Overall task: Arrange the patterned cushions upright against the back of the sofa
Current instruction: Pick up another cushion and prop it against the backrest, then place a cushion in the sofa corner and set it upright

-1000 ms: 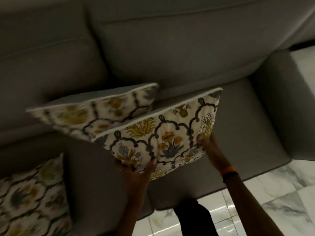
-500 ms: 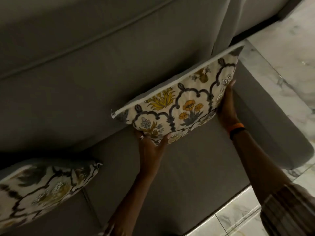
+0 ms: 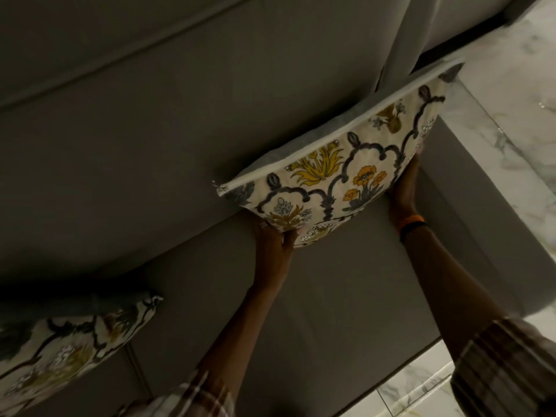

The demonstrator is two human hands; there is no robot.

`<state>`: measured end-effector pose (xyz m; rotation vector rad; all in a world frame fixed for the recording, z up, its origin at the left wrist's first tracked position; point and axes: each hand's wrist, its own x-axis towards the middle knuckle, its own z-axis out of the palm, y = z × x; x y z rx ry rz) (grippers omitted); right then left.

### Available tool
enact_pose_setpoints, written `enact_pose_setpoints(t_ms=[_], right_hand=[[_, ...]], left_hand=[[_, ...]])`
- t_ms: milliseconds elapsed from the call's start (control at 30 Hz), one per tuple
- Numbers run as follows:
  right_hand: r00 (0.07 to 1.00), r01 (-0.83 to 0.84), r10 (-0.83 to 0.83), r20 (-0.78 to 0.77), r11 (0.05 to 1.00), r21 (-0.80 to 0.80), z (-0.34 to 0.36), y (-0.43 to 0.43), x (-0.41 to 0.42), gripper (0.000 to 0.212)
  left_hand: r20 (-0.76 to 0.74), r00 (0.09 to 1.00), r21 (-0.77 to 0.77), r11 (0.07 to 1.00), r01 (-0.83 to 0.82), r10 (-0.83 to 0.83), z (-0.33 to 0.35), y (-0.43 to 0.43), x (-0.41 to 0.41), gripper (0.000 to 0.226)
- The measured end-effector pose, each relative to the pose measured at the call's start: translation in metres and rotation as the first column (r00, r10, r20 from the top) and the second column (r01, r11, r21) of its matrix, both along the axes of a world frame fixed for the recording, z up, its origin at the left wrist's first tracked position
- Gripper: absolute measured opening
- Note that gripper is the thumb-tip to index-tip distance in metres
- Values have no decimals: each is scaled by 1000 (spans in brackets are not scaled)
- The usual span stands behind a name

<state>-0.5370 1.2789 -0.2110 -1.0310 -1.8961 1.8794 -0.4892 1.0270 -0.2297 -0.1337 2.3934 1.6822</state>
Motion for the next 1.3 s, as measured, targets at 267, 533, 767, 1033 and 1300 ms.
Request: enact_pose_setpoints(t_ms=[267, 533, 767, 1033, 1300], right_hand=[[945, -164, 23, 328, 897, 410, -27, -145, 128, 56], [624, -781, 711, 325, 587, 213, -18, -390, 190, 95], [594, -803, 802, 60, 585, 117, 18, -532, 172, 94], [746, -659, 665, 17, 735, 158, 32, -565, 188, 70], [827, -558, 562, 30, 811, 177, 21, -582, 210, 102]], left_hand=[[106, 994, -142, 990, -2, 17, 16, -95, 76, 111], [321, 874, -330, 908, -258, 365, -8, -335, 223, 68], [275, 788, -116, 833, -541, 550, 39, -531, 216, 107], [261, 950, 156, 964, -217, 171, 39, -590, 188, 96], [86, 978, 106, 974, -200, 191, 17, -593, 187, 131]])
